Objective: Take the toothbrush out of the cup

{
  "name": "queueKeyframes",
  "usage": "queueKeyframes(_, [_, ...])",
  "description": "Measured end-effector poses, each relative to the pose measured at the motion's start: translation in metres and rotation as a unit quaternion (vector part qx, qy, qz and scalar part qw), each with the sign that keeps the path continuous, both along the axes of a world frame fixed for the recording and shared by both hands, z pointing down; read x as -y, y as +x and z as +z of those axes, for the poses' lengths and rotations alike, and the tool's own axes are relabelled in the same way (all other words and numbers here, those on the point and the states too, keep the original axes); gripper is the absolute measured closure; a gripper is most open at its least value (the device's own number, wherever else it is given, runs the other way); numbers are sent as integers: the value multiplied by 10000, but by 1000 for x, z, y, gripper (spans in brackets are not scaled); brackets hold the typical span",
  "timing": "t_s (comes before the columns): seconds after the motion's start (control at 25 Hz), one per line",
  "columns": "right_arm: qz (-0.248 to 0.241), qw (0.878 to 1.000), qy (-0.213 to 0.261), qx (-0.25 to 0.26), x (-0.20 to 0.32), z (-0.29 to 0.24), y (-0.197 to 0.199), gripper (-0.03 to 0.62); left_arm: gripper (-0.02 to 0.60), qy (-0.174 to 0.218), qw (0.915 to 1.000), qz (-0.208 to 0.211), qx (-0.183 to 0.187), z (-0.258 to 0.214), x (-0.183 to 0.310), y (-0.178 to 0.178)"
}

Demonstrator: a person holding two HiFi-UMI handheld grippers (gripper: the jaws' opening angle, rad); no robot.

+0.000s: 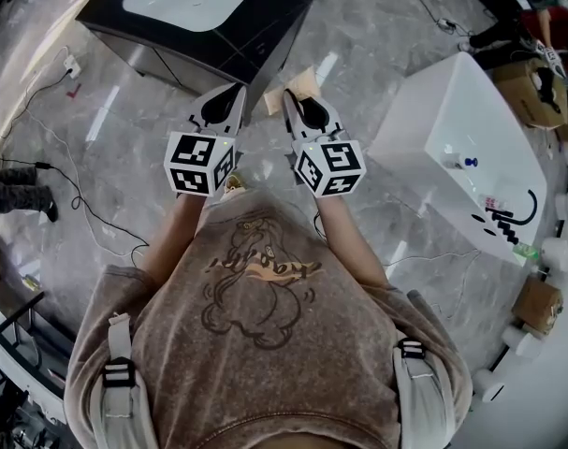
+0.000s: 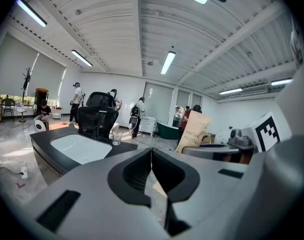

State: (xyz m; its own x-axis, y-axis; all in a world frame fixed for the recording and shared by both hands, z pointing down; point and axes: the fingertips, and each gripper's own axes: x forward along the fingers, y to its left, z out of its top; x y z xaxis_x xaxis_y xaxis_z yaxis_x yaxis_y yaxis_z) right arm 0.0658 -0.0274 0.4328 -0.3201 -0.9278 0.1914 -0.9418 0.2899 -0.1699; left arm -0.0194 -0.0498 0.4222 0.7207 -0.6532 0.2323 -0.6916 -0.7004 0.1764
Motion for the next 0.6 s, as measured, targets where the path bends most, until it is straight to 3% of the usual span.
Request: queueKeyframes(0.6, [-111,9999,23,-9,-6,-2,0,520,565,-57,9999,-103,4,3,-7,1])
